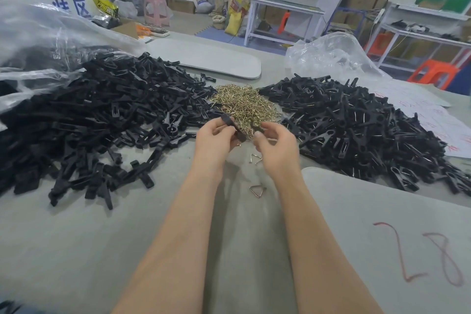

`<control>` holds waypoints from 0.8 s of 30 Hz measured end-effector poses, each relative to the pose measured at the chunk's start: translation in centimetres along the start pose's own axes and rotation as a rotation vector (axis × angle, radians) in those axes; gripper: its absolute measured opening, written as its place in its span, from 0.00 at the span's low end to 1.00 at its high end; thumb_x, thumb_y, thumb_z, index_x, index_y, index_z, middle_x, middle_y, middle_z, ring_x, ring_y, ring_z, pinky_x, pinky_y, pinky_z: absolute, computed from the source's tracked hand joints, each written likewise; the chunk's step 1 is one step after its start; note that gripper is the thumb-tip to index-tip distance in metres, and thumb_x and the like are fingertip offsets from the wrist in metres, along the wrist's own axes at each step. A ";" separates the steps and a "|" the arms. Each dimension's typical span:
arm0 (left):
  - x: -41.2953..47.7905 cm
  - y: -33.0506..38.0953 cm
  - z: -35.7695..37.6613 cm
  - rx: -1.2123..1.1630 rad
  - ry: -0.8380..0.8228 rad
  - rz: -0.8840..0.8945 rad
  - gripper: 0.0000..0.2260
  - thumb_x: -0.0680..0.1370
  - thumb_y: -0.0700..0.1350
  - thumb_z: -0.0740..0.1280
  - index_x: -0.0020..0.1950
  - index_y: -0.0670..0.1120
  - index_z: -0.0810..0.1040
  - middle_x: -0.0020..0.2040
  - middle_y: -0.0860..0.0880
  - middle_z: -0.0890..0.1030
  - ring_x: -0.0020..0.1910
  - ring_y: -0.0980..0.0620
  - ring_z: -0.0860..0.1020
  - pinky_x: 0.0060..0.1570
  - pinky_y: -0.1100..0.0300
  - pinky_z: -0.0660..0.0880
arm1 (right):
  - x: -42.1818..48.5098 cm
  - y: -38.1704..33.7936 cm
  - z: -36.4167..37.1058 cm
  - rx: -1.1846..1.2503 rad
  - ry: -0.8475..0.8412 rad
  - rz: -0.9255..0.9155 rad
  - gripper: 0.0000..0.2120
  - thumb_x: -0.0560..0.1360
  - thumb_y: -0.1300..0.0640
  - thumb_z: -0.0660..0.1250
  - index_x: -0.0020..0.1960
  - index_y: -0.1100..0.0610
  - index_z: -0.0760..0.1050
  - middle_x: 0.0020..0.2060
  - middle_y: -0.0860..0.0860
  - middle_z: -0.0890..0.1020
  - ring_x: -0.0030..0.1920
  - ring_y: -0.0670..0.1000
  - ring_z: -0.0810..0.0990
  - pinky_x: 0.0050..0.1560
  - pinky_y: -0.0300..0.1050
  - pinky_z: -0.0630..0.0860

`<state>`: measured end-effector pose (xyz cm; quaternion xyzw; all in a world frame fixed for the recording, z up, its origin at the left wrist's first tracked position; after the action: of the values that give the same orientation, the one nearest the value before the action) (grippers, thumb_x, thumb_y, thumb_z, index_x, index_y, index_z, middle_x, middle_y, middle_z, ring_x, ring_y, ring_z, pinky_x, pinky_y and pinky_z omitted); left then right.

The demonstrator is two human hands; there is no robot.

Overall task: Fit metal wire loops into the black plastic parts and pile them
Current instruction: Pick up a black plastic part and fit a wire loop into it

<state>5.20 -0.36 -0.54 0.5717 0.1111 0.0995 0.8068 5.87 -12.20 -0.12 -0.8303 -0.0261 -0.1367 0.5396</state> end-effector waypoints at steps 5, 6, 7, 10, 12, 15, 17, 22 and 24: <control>-0.1 -0.3 0.6 -0.089 -0.131 -0.076 0.12 0.80 0.32 0.58 0.60 0.40 0.75 0.44 0.46 0.80 0.40 0.55 0.81 0.44 0.67 0.78 | 0.0 -0.5 0.0 0.210 0.012 -0.012 0.07 0.78 0.65 0.61 0.52 0.56 0.74 0.42 0.51 0.82 0.40 0.40 0.80 0.45 0.32 0.76; 0.0 -0.4 0.6 -0.057 -0.120 -0.062 0.12 0.79 0.32 0.59 0.61 0.39 0.75 0.47 0.44 0.81 0.42 0.53 0.81 0.48 0.65 0.78 | -0.1 -0.6 0.2 0.181 0.008 -0.022 0.07 0.78 0.65 0.61 0.52 0.56 0.75 0.43 0.53 0.83 0.40 0.42 0.81 0.46 0.34 0.77; 0.0 -0.5 0.6 -0.016 -0.094 -0.043 0.12 0.79 0.32 0.60 0.62 0.37 0.75 0.49 0.42 0.81 0.45 0.50 0.80 0.51 0.61 0.78 | -0.1 -0.6 0.4 0.159 0.004 -0.022 0.07 0.78 0.65 0.61 0.51 0.57 0.76 0.44 0.55 0.83 0.42 0.46 0.81 0.48 0.39 0.78; 0.2 -0.6 0.4 0.105 -0.036 0.023 0.11 0.79 0.33 0.61 0.59 0.36 0.77 0.48 0.41 0.82 0.46 0.48 0.80 0.53 0.58 0.78 | -0.1 -0.7 0.9 0.021 0.038 -0.050 0.09 0.78 0.63 0.61 0.54 0.60 0.79 0.45 0.53 0.82 0.50 0.56 0.80 0.56 0.54 0.76; 0.2 -0.6 0.6 0.131 -0.049 0.068 0.10 0.80 0.33 0.59 0.54 0.40 0.79 0.43 0.46 0.82 0.41 0.54 0.79 0.48 0.64 0.79 | -0.2 -0.7 1.0 -0.068 0.042 -0.116 0.10 0.79 0.61 0.61 0.52 0.60 0.80 0.41 0.47 0.78 0.51 0.55 0.77 0.58 0.50 0.73; 0.0 -0.4 0.9 0.143 -0.052 0.107 0.14 0.81 0.34 0.57 0.47 0.47 0.79 0.42 0.50 0.81 0.42 0.55 0.79 0.48 0.64 0.78 | -0.3 -0.9 1.0 -0.151 0.037 -0.156 0.11 0.79 0.58 0.60 0.51 0.58 0.81 0.43 0.51 0.76 0.51 0.52 0.75 0.55 0.41 0.68; -0.1 -0.4 1.0 0.155 -0.079 0.125 0.14 0.81 0.36 0.58 0.45 0.49 0.80 0.43 0.48 0.82 0.46 0.51 0.80 0.53 0.59 0.77 | -0.2 -1.0 0.9 -0.138 0.039 -0.148 0.11 0.79 0.59 0.60 0.54 0.59 0.80 0.45 0.52 0.76 0.52 0.55 0.76 0.57 0.46 0.71; 0.0 -0.7 0.9 0.148 -0.180 0.099 0.12 0.79 0.33 0.60 0.57 0.45 0.79 0.52 0.45 0.82 0.53 0.50 0.80 0.58 0.58 0.75 | -0.4 -1.1 0.6 0.068 0.048 -0.067 0.08 0.78 0.63 0.62 0.53 0.54 0.77 0.41 0.45 0.80 0.47 0.50 0.81 0.55 0.51 0.77; 0.2 -0.7 0.6 0.083 -0.156 0.065 0.12 0.79 0.32 0.61 0.59 0.40 0.78 0.50 0.46 0.82 0.50 0.52 0.80 0.57 0.60 0.76 | -0.4 -1.1 0.6 0.065 0.010 -0.084 0.08 0.77 0.62 0.65 0.54 0.57 0.79 0.43 0.47 0.81 0.47 0.51 0.81 0.55 0.51 0.77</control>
<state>5.56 -1.08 -1.06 0.6140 0.0332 0.0760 0.7849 5.43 -11.19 0.53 -0.8100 -0.0630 -0.1624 0.5600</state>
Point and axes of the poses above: each hand's wrist, its own x-axis towards the middle knuckle, its own z-axis out of the palm, y = z × x, the point moved 2 cm from there along x, towards the middle knuckle
